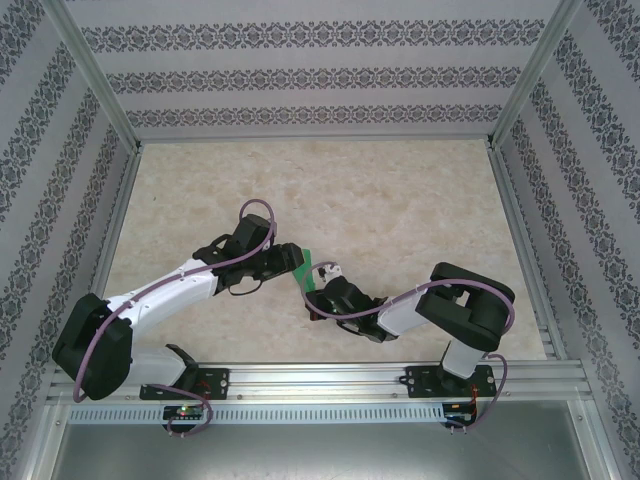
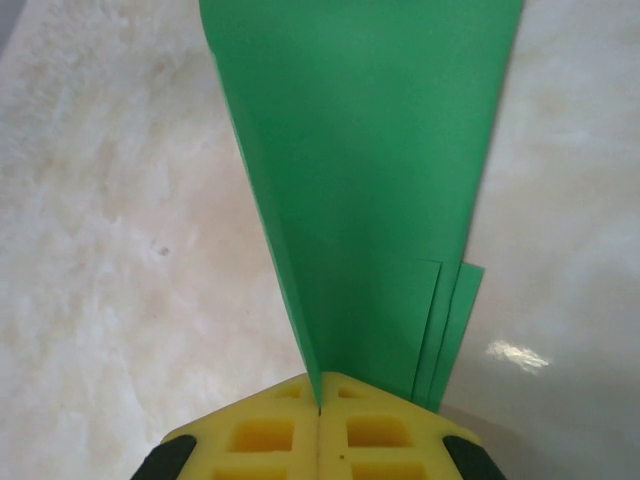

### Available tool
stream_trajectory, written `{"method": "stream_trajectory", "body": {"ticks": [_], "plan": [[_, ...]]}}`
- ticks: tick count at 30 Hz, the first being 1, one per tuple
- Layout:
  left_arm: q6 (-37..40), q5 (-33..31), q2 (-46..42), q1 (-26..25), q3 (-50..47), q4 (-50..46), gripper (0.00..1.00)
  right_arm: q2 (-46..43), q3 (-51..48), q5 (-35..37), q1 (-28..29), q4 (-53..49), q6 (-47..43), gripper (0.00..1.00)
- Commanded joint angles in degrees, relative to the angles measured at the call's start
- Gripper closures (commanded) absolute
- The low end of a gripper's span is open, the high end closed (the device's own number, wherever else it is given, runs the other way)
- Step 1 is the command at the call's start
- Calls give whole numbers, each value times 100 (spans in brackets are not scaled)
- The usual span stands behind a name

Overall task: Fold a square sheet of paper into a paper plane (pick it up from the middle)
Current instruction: Fold the wing for the fifth time at the center of the table.

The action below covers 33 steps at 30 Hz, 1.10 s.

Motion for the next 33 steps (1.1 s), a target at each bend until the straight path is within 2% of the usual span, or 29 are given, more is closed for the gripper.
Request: {"method": "stream_trajectory", "body": {"ticks": [1,6,18,27,33], "plan": [[149,339,127,59,-111,536,39,322,-128,-636,-158,696,627,96],[114,512,293,52,-220,807,40,495,-288,-859,-351,1209,1086,95],[96,1067,1104,54,-171,1797,42,552,-215,-1572,-791,1019,1768,93],[118,1198,1654,53,-133,2204,43,670,-194,-1664,-920,892,2138,93],[240,1088,1978,52,-66,2127,44,576,-168,-1606,-921,632,2248,85]]}}
